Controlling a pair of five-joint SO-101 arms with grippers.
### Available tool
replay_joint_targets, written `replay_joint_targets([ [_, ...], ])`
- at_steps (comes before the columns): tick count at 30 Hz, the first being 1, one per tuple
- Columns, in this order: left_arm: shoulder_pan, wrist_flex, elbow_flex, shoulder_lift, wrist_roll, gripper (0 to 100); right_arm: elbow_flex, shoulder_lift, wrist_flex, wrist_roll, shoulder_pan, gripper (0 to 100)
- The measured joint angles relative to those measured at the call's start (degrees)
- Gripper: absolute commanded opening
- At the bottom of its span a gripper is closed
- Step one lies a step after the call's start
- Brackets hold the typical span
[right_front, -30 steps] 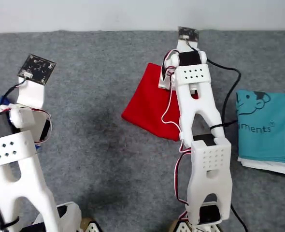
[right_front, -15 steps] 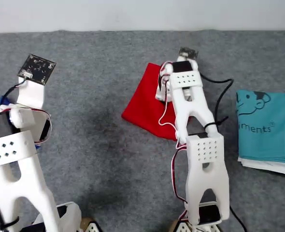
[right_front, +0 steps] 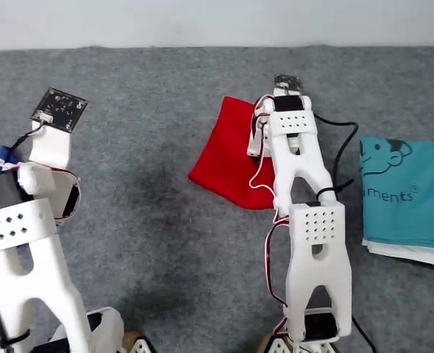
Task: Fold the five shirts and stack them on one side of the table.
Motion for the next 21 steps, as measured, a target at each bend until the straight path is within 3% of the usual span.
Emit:
replay_joint_targets([
  [4, 0.0, 0.0, 0.0, 0.0, 0.0, 2, 0.9, -2.9, 5.2, 6.2, 1.7, 1.0],
  [9, 0.0, 0.0, 0.0, 0.0, 0.0, 2, 1.0, -10.8, 12.7, 20.7, 5.6, 0.9],
  [21, 0.0, 0.0, 0.0, 0.0, 0.0, 2, 8.3, -36.3, 12.9, 37.9, 16.9, 0.9],
])
